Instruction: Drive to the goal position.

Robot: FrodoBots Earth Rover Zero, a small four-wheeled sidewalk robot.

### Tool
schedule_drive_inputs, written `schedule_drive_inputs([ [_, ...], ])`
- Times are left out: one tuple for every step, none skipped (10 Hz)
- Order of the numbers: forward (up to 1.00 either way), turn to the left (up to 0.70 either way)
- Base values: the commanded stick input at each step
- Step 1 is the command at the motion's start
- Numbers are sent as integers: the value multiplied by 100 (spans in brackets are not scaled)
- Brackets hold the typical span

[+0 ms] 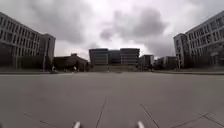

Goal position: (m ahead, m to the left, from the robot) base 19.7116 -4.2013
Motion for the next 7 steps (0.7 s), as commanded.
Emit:
schedule_drive_inputs([
  [100, 0],
  [100, 0],
  [100, 0],
  [100, 0],
  [100, 0],
  [100, 0],
  [100, 0],
])
